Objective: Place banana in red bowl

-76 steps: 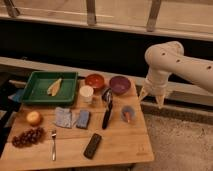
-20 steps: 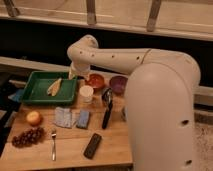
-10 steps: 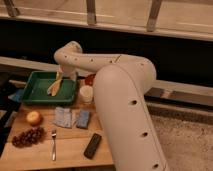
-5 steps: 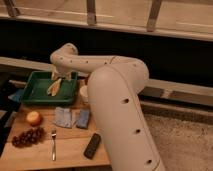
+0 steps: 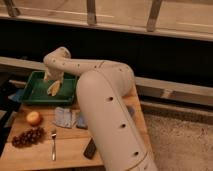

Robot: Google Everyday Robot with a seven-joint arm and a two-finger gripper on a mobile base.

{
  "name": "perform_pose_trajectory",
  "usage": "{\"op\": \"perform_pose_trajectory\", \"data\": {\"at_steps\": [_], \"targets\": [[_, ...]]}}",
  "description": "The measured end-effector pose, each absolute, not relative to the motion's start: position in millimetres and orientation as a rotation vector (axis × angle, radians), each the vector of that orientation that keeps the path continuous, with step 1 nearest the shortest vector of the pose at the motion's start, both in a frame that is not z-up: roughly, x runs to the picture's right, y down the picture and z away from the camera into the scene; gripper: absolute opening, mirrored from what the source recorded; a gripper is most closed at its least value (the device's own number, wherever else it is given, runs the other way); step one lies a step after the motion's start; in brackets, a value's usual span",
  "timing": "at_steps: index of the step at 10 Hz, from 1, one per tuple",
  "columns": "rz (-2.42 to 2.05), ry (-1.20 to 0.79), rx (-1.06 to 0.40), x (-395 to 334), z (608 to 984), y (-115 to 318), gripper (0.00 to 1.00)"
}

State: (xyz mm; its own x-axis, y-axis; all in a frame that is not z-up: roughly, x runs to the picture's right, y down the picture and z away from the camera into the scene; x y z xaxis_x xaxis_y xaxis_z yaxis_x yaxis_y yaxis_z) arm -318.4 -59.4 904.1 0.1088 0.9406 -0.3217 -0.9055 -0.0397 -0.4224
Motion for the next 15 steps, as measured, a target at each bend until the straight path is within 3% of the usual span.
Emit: {"op": "perform_pose_trajectory", "data": {"at_steps": [6,15], "targets": [[1.486,-0.065,-0.625,-325,909,-55,0.65],[1.499,0.005,-0.702,-346,974,-15,0.65]]}}
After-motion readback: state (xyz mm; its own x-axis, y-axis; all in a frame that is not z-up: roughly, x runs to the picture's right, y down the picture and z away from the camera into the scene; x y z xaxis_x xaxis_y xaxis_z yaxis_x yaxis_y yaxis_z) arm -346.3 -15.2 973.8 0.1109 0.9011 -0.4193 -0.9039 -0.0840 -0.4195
